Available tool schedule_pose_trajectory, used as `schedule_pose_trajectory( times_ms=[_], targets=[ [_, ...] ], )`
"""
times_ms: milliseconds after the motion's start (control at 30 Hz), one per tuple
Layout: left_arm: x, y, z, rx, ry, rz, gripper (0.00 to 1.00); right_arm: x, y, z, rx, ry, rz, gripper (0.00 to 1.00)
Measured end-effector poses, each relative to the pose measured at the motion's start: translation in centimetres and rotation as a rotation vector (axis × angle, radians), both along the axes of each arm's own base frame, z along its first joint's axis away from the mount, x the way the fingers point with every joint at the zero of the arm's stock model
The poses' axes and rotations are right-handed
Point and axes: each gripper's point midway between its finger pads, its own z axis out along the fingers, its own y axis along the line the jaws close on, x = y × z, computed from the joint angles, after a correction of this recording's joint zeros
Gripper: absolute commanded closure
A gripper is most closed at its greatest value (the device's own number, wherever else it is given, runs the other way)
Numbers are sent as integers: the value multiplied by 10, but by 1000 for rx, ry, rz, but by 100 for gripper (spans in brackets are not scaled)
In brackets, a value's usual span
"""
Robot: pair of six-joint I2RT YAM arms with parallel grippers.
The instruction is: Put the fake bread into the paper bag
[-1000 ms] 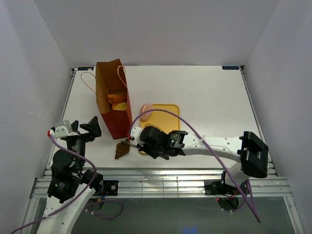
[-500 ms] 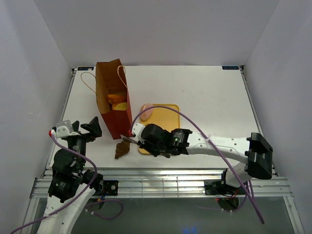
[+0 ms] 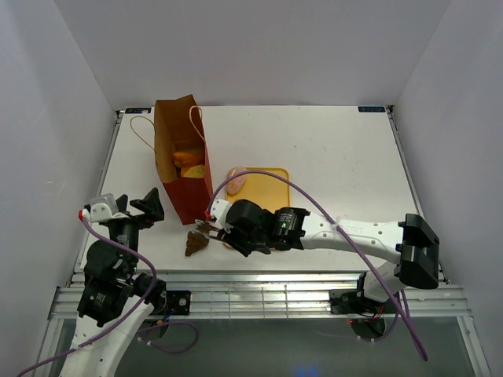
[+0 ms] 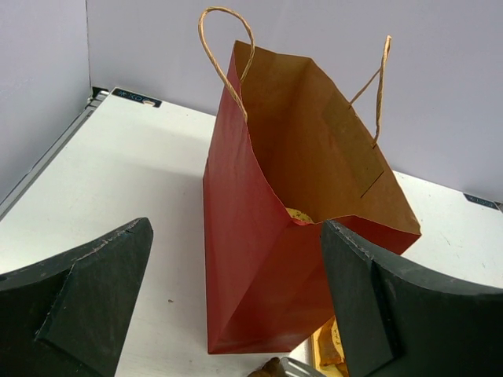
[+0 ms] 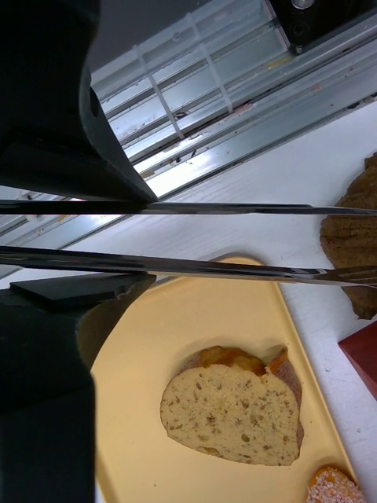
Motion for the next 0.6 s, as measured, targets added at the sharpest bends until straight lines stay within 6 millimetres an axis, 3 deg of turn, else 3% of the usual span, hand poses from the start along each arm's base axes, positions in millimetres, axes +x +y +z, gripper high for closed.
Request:
schedule_pose_trajectory(
  times_ms=[600],
  targets=[
    [0,0,0,-1,-2,0,2,-9,11,-10,-45,-21,28,54]
  ],
)
